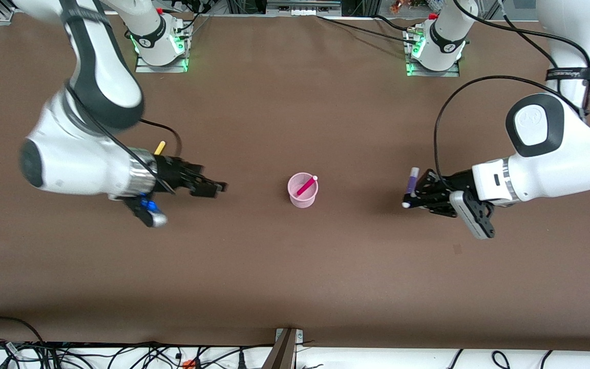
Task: Organize pens into pink holder with both arms
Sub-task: 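Withdraw the right gripper while the left gripper carries the blue pen to the cup, then lower the blue pen into the pink cup and open the left gripper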
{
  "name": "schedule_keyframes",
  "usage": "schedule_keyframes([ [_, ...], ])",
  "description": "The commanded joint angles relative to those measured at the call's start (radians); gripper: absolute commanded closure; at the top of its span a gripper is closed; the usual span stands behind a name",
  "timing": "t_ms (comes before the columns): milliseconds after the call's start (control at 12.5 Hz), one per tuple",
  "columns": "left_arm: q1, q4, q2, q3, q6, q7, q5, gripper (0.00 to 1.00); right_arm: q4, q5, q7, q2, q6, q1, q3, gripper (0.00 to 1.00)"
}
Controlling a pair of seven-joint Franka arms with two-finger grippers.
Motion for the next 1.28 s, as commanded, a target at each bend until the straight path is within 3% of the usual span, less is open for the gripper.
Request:
schedule_keyframes([
  [0, -0.026, 0.034, 0.042, -0.051, 0.065, 0.182, -0.169, 1.00, -0.139, -0.205, -0.147, -0.207, -0.064, 0.006, -0.035, 0.00],
  [239, -0.155, 0.034, 0.070, -0.081, 0.282, 0.320, -0.302, 1.00, -0.227, -0.372, -0.379, -0.364, -0.069, 0.006, -0.084, 0.00],
  [399, -0.242, 0.028, 0.087, -0.081, 0.437, 0.401, -0.312, 1.00, -0.226, -0.399, -0.493, -0.396, -0.092, 0.006, -0.136, 0.00],
  [638, -0.283, 0.034, 0.153, -0.082, 0.458, 0.599, -0.333, 1.00, -0.217, -0.416, -0.530, -0.399, -0.107, 0.006, -0.179, 0.00],
  [957, -0.290, -0.034, 0.156, -0.088, 0.456, 1.060, -0.555, 1.00, -0.163, -0.457, -0.531, -0.375, -0.112, 0.006, -0.178, 0.00],
  [1196, -0.296, -0.106, 0.154, -0.108, 0.455, 1.247, -0.709, 1.00, -0.161, -0.462, -0.530, -0.375, -0.121, 0.005, -0.184, 0.00],
])
